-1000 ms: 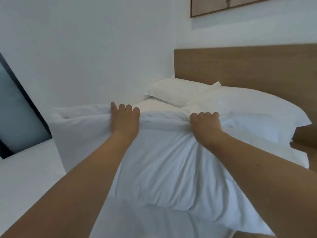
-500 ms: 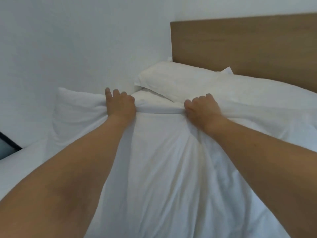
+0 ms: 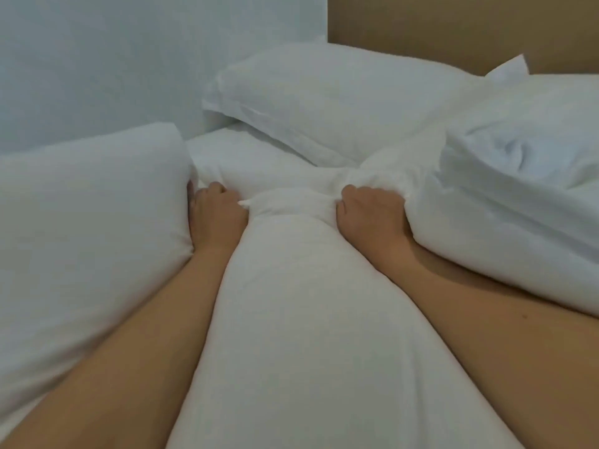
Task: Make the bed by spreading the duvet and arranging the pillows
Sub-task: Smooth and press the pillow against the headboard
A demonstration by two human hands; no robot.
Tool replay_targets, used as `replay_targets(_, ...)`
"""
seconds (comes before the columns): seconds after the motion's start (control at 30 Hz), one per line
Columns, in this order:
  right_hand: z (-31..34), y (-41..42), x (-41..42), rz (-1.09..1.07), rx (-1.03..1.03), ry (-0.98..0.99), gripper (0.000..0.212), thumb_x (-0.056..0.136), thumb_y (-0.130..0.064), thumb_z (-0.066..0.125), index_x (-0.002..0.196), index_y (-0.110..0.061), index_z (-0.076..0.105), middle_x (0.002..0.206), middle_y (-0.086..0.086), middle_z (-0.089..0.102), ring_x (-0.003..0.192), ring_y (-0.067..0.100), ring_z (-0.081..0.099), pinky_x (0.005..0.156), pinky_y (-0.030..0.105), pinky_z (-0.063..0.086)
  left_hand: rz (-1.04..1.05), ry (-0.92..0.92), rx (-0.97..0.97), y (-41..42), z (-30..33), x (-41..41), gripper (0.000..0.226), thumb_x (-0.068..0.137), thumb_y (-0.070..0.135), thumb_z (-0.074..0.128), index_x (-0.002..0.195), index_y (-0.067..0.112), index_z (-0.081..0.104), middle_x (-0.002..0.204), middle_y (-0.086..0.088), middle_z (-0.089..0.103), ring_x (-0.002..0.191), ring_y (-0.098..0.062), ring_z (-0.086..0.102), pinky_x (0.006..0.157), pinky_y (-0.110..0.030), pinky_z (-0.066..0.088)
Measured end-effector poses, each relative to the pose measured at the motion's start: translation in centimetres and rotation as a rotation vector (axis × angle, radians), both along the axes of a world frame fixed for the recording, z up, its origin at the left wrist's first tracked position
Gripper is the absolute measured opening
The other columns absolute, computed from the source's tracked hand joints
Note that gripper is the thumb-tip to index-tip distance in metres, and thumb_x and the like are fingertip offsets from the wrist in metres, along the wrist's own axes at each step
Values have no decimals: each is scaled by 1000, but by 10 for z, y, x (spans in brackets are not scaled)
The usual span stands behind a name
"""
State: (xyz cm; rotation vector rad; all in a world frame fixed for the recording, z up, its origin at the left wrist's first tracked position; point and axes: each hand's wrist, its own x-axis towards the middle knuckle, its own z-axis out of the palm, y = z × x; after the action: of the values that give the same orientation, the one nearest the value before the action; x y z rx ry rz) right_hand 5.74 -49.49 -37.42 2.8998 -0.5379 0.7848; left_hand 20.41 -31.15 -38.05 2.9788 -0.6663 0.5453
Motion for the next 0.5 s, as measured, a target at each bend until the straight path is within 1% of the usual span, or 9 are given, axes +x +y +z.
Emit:
replay_targets(0.07,-18,-6,16,-55,70,33,24,98,-24,38,78,-13,45,70,4,49,66,26,49,63,32,25,23,-35,-11,-9,-14,17,25,85,23,53,93,11,74,102,-16,62,100,-38,53,115,-49,6)
replay_targets(0.1,-23,-10,21,-54,96,27,25,99,-28,34,81,-14,44,72,3,47,68,25,46,62,32,26,35,-59,-16,-11,-18,24,25,86,25,52,94,15,74,104,-13,62,103,-37,53,115,-49,6)
replay_targets(0.17,-26,-15,24,-43,115,-6,26,99,-31,31,81,-15,42,66,-1,44,65,25,45,54,30,24,48,-101,-32,-11,-21,32,26,86,25,50,91,17,74,102,-10,63,103,-35,53,114,-49,10)
replay_targets(0.23,-28,-17,26,-39,108,-2,27,98,-32,31,79,-15,41,59,-3,38,60,24,45,48,29,18,58,-107,-48,-9,-21,35,25,86,24,49,87,17,74,95,-9,66,100,-33,55,114,-48,13)
replay_targets(0.33,-34,-13,24,-52,105,-30,31,92,-34,29,69,-16,40,54,0,42,49,22,41,46,25,11,49,-105,-14,-6,-25,29,24,85,26,51,87,15,72,90,-9,68,98,-34,57,113,-49,13)
replay_targets(0.4,-34,-2,14,-50,134,-83,32,84,-33,34,55,-18,35,42,3,42,38,17,28,47,21,2,31,-52,27,-3,-26,17,24,85,28,51,90,15,70,92,-9,67,99,-33,57,113,-51,11)
replay_targets(0.43,-30,4,8,-51,126,-121,34,82,-31,38,50,-19,33,37,3,41,35,16,23,48,20,0,30,-29,26,0,-25,12,24,85,28,51,91,14,70,93,-9,66,100,-33,56,112,-52,12)
replay_targets(0.47,-24,9,1,-50,122,-130,36,80,-29,41,46,-19,34,34,3,39,33,16,21,47,19,3,36,2,25,4,-19,5,23,85,26,51,89,13,69,92,-9,66,98,-33,56,111,-53,16)
replay_targets(0.5,-19,11,-7,-46,135,-119,38,79,-28,43,43,-18,36,33,2,39,30,17,23,46,19,8,23,32,20,9,-12,-3,23,83,24,48,83,11,67,88,-11,65,93,-34,56,108,-53,23)
